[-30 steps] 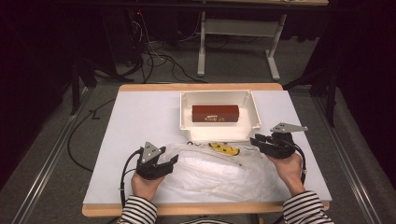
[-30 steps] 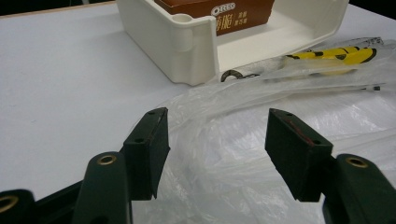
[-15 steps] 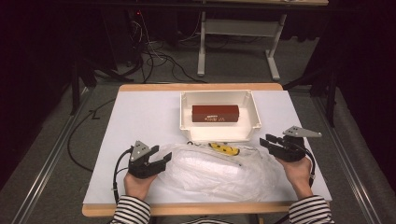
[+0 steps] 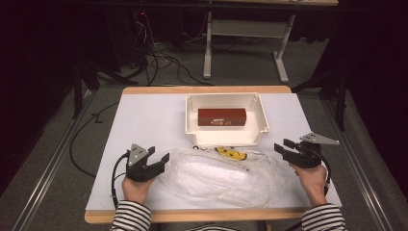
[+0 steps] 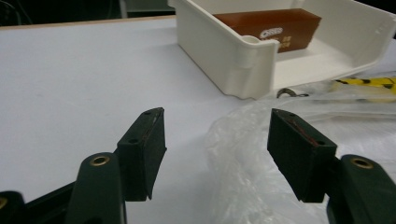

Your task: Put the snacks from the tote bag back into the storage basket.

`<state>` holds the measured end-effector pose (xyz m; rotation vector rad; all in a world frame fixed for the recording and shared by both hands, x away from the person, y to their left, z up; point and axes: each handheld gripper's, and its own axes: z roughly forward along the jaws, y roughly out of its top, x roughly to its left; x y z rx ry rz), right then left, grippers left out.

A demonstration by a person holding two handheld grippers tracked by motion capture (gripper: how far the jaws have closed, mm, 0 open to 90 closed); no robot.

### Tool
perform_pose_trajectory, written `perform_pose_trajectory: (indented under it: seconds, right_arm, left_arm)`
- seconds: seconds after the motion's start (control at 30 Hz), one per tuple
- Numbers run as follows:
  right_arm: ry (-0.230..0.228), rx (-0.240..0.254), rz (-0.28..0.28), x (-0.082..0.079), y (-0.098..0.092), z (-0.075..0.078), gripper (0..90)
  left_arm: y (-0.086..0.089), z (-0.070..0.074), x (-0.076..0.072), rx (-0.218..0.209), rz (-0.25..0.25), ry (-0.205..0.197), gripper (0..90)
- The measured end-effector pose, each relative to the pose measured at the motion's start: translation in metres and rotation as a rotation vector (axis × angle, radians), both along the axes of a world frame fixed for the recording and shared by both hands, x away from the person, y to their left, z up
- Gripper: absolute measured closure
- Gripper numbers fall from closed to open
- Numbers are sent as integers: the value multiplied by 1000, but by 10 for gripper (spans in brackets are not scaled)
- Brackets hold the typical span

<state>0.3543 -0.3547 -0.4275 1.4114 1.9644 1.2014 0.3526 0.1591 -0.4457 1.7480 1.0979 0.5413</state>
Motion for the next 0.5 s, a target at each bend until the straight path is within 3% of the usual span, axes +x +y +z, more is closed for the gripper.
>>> perform_pose_trajectory:
  seconds: [0.27,0.5]
  right_arm:
    - [13,5,-62,1,-14,-9,416]
    - [15,-17,-126,2,-22,-18,340]
  left_arm:
    - [13,-3,6,-6,46,27,371]
    - [21,-4,12,-17,77,24,357]
